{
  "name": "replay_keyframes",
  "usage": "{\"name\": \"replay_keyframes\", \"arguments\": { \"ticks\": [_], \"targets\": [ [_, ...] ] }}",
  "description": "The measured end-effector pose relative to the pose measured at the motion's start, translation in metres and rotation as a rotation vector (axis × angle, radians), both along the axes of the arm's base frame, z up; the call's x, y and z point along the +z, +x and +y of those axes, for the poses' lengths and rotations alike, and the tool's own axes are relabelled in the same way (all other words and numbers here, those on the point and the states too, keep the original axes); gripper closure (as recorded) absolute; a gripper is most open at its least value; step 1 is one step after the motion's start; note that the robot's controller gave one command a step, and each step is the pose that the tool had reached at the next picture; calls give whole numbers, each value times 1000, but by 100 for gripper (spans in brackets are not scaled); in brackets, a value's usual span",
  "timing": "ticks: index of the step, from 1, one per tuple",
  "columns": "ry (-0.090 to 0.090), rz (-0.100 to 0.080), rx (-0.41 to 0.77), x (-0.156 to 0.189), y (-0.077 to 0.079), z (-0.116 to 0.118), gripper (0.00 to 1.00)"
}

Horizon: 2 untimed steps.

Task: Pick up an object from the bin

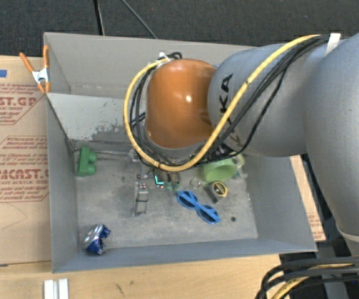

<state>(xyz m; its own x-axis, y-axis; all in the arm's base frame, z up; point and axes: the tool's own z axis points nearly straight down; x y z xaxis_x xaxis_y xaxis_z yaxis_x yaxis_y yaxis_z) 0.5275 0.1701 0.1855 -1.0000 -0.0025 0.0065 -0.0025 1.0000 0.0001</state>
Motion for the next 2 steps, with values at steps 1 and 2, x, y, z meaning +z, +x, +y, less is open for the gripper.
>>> {"name": "replay_keyframes", "arguments": {
  "ticks": [1, 2],
  "targets": [
    [-1, 2, -11, -111, -24, 31, 0],
    [1, -6, -14, -106, -21, 30, 100]
  ]
}}
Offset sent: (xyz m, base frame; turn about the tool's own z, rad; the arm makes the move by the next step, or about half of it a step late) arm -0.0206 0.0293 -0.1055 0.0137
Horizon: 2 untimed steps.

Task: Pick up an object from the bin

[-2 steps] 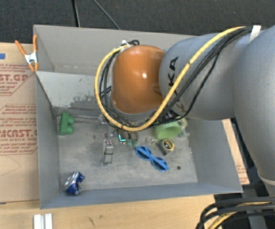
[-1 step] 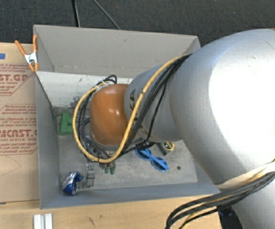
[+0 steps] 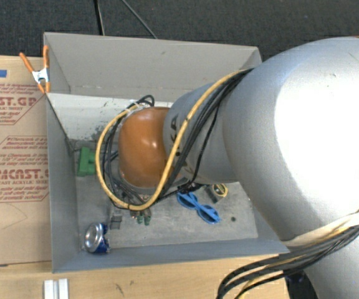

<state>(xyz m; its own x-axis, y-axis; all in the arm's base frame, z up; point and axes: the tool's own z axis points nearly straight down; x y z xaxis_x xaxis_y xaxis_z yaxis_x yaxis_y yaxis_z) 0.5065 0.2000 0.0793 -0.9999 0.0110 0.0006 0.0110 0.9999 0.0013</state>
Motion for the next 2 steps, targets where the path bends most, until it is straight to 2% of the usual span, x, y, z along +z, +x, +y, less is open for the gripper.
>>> {"name": "replay_keyframes", "arguments": {
  "ticks": [1, 2],
  "targets": [
    [0, 0, 0, 0, 0, 0, 0],
    [0, -2, 41, 3, -26, 42, 0]
  ]
}}
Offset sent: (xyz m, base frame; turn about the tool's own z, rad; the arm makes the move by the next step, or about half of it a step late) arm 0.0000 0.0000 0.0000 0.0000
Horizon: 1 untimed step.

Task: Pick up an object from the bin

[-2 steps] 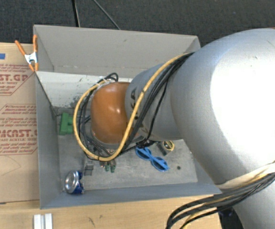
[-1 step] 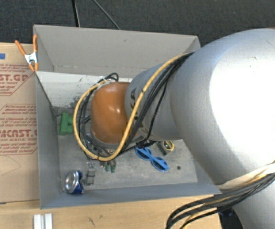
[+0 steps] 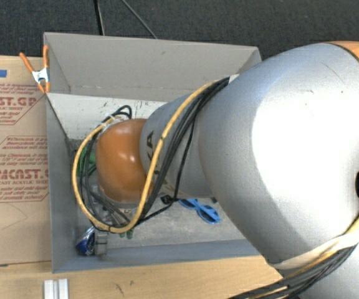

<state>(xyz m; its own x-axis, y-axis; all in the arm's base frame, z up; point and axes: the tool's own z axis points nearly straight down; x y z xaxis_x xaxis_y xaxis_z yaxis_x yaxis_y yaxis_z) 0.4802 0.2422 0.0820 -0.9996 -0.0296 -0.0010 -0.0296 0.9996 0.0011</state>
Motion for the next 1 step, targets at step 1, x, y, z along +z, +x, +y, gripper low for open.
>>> {"name": "replay_keyframes", "arguments": {
  "ticks": [1],
  "targets": [
    [0, 1, -6, 0, 1, -2, 100]
  ]
}}
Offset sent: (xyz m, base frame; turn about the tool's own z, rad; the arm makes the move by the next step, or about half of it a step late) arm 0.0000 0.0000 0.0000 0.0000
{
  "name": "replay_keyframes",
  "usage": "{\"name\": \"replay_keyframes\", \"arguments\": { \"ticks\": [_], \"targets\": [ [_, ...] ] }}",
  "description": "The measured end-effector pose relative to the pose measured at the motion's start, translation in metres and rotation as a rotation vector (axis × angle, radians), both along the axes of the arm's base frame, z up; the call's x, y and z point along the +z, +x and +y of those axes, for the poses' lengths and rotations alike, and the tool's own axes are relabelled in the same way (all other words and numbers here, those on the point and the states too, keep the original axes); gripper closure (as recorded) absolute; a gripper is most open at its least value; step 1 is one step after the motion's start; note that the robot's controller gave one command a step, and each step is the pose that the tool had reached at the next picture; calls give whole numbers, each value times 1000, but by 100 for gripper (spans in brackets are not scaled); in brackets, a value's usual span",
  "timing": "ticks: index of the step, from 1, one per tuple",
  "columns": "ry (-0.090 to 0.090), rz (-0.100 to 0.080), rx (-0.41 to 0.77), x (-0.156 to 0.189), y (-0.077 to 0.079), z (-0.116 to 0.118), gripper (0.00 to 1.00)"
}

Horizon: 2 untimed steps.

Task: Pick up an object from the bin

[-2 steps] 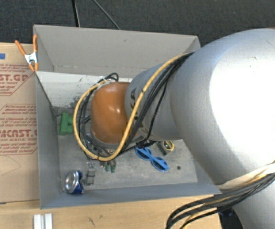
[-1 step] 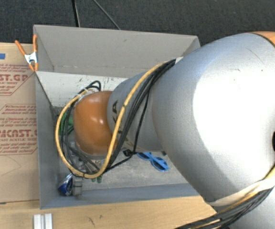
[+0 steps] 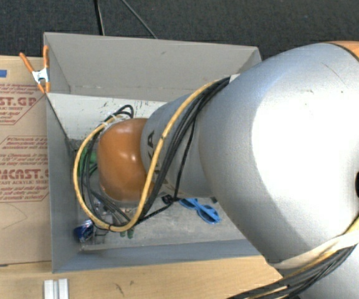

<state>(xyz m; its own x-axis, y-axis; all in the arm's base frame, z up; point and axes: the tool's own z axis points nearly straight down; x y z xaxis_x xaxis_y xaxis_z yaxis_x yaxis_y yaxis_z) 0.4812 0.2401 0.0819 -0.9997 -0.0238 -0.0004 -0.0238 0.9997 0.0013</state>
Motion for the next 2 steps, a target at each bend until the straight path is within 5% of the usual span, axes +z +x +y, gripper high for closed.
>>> {"name": "replay_keyframes", "arguments": {
  "ticks": [1, 2],
  "targets": [
    [4, -8, -56, 118, 6, 7, 100],
    [4, -8, -59, 180, 24, 4, 100]
  ]
}}
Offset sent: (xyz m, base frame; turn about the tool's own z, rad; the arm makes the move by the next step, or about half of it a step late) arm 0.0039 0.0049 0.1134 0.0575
